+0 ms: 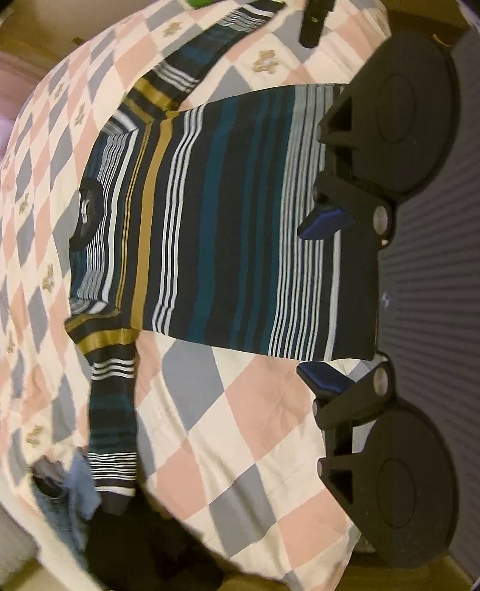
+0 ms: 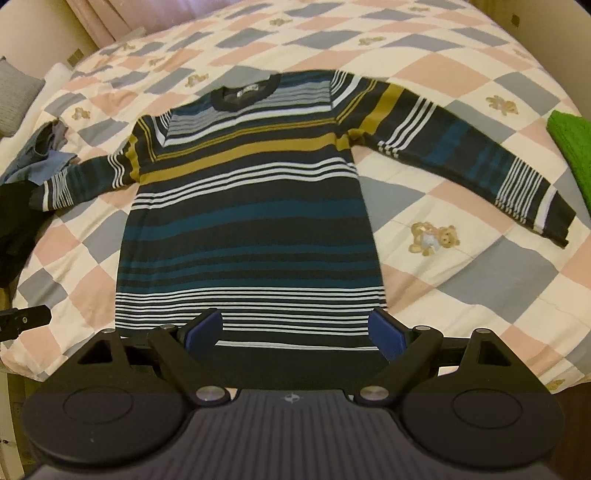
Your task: Fold clothes
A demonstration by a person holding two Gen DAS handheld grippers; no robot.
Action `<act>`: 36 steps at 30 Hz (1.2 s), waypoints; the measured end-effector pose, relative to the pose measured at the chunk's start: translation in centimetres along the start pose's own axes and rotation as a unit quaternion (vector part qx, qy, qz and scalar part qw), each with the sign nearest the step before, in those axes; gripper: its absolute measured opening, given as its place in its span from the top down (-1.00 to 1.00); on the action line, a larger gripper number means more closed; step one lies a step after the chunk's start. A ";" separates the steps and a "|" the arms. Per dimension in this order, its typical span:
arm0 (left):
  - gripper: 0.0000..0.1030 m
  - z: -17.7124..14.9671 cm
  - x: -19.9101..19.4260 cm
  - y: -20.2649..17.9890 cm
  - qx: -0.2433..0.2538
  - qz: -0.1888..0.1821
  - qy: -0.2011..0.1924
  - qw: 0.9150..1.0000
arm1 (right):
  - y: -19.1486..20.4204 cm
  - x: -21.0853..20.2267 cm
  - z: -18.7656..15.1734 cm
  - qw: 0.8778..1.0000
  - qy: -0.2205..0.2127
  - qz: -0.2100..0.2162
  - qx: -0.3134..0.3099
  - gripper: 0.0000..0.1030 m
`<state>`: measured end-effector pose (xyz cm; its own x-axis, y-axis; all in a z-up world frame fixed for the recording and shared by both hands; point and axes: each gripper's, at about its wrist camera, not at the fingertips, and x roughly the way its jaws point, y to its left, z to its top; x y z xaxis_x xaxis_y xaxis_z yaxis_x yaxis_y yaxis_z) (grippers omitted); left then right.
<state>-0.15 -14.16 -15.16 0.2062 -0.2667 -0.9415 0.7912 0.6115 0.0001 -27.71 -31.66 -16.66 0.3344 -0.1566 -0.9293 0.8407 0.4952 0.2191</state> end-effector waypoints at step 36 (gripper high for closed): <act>0.88 23.4 17.8 27.1 -0.292 -0.052 -0.288 0.910 | 13.4 20.7 10.9 0.988 0.147 -0.032 0.025 -0.77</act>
<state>38.43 -19.82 -24.05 0.5484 -0.5899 -0.5927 0.4177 0.8073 -0.4170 -4.91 -37.54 -29.71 0.1473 0.0726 -0.9864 0.8784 0.4488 0.1642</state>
